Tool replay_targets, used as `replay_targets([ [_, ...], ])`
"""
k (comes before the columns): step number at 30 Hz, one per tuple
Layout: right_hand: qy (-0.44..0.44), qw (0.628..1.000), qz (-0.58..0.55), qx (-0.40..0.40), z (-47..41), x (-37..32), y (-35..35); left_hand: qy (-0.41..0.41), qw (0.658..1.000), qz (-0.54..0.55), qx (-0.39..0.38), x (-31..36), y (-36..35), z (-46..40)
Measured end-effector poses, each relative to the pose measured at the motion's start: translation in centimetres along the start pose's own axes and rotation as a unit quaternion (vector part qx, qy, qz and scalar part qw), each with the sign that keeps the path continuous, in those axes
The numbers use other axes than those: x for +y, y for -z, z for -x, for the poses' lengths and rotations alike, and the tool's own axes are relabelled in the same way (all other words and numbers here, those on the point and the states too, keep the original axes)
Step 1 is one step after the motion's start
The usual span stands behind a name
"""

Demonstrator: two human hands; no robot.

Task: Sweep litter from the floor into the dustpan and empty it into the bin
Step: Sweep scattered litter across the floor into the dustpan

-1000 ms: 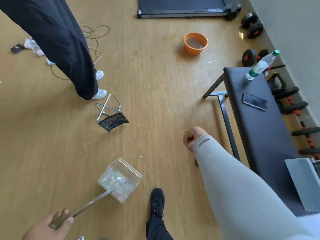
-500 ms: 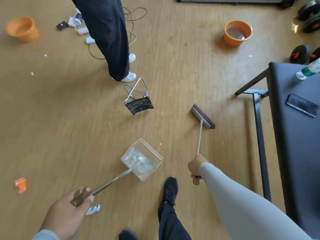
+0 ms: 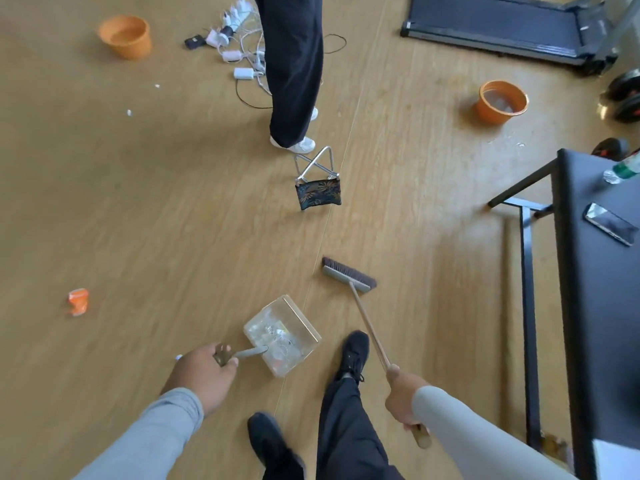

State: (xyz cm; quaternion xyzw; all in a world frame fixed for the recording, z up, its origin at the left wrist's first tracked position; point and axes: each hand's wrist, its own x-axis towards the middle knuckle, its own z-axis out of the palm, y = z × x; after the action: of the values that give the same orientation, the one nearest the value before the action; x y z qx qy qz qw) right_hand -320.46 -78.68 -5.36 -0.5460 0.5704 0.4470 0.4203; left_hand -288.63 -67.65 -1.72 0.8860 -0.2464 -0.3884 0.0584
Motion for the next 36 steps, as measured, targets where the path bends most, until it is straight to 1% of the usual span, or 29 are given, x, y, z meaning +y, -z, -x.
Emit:
replay_targets([
  [3,0.005,1.000,0.002,-0.028,2.7,-0.8,-3.2,-0.003,0.999,-0.032,-0.016,-2.4,-0.4,0.3],
  [6,0.017,0.999,-0.016,-0.045,5.7,-0.6,-3.3,-0.002,0.999,-0.037,-0.019,-4.3,-0.4,0.2],
  [8,0.030,0.992,-0.110,-0.051,8.2,0.9,-1.7,0.001,0.999,-0.038,-0.023,-5.2,-0.1,0.0],
  [10,0.024,0.973,-0.221,-0.059,10.6,2.6,0.4,0.004,0.999,-0.035,-0.026,-5.9,0.3,-0.4],
  [12,0.014,0.963,-0.260,-0.064,12.0,3.5,1.7,0.004,0.999,-0.036,-0.030,-6.1,0.5,-0.6],
  [14,0.018,0.970,-0.240,-0.034,11.4,2.6,1.5,-0.001,0.999,-0.039,-0.027,-5.8,0.3,-0.7],
  [18,0.016,0.993,-0.113,0.042,6.8,-2.5,-1.6,-0.003,0.999,-0.041,-0.021,-5.3,0.0,-0.4],
  [20,0.009,0.996,-0.084,0.030,5.4,-5.3,-4.0,-0.002,0.999,-0.039,-0.021,-5.4,-0.1,-0.4],
  [23,0.011,0.994,-0.101,-0.035,5.7,-7.7,-7.0,-0.005,0.999,-0.041,-0.017,-5.5,0.0,-0.5],
  [25,0.025,0.986,-0.142,-0.086,7.5,-7.1,-6.5,-0.008,0.999,-0.044,-0.017,-5.5,-0.1,-0.7],
  [27,0.037,0.966,-0.228,-0.113,9.4,-4.6,-4.3,-0.006,0.999,-0.049,-0.019,-5.5,-0.2,-0.7],
  [29,0.030,0.936,-0.324,-0.131,11.1,-1.7,-1.6,-0.005,0.998,-0.055,-0.020,-5.8,-0.2,-0.8],
  [30,0.031,0.928,-0.346,-0.138,12.0,-0.7,-0.8,-0.007,0.998,-0.056,-0.020,-5.9,-0.3,-0.9],
  [31,0.035,0.928,-0.344,-0.136,12.6,-0.2,-0.4,-0.008,0.998,-0.057,-0.020,-6.0,-0.3,-0.9],
  [33,0.042,0.949,-0.297,-0.093,12.3,-0.4,-0.5,-0.009,0.998,-0.057,-0.023,-6.1,-0.4,-1.0],
  [36,0.031,0.977,-0.209,-0.034,9.4,-3.1,-1.9,-0.007,0.998,-0.059,-0.020,-5.8,-0.3,-1.1],
])
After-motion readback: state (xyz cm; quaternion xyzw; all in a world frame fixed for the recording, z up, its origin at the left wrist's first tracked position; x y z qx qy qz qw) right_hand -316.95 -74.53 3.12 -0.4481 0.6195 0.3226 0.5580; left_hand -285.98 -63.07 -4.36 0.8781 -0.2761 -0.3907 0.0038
